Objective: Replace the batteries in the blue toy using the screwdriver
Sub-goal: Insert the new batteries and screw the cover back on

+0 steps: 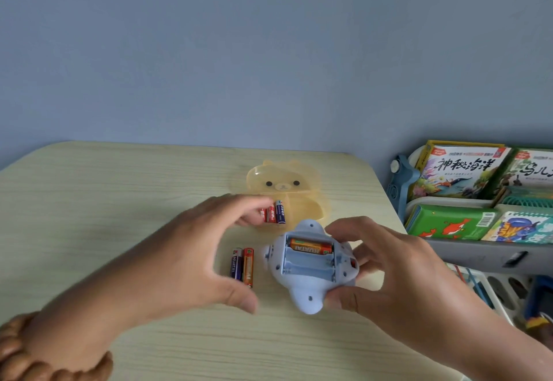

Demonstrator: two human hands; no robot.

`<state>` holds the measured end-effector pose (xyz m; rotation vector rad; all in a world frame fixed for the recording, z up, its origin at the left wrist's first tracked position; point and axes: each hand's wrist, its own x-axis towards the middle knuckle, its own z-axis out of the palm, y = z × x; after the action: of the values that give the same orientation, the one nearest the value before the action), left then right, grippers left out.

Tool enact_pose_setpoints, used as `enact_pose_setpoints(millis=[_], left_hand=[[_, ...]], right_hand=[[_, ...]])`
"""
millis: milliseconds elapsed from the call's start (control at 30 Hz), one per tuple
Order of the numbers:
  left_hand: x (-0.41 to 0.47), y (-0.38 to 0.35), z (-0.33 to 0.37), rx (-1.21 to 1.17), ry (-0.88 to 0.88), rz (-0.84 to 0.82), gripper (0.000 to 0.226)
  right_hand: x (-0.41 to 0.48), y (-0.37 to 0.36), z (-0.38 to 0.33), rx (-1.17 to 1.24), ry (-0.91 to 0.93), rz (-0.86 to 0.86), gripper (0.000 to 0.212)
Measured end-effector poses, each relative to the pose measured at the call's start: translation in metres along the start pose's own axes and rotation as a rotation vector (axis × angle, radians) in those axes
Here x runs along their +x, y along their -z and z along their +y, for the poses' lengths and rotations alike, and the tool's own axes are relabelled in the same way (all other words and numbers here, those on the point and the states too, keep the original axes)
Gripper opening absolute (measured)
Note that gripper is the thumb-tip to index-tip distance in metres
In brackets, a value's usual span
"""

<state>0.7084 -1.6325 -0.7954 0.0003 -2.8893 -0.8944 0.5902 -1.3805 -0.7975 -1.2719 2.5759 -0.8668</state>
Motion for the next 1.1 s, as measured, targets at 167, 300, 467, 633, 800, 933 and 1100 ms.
enact_pose_setpoints(millis=[167,300,467,633,800,933,1100], left_hand=[[-0.007,0.001,-0.013,0.164,0.061,-0.096,0.101],[-0.005,-0.002,-0.019,0.168,0.051,0.000,0.080],[-0.005,0.011,-0.015,0.094,-0.024,0.086,0.052],[0.000,0.012,0.002,-0.232,-0.125,0.263,0.028],[0.020,-0.005,0.021,-0.012,-0.162,0.381,0.021],[0.029,-0.012,0.034,0.185,-0.202,0.275,0.010],[0.034,-0.017,0.044,0.291,-0.216,0.240,0.021]], right_hand=[[0.000,-0.001,-0.002,0.034,-0.030,-0.003,0.068],[0.001,-0.002,-0.003,0.039,-0.035,-0.007,0.070],[0.001,-0.002,-0.001,0.049,-0.026,-0.001,0.069],[0.002,-0.003,0.000,0.056,-0.025,0.004,0.068],[0.002,-0.004,0.000,0.082,-0.025,0.010,0.065],[0.001,-0.005,0.001,0.096,-0.038,0.015,0.065],[0.001,-0.005,0.000,0.079,-0.030,0.017,0.067]])
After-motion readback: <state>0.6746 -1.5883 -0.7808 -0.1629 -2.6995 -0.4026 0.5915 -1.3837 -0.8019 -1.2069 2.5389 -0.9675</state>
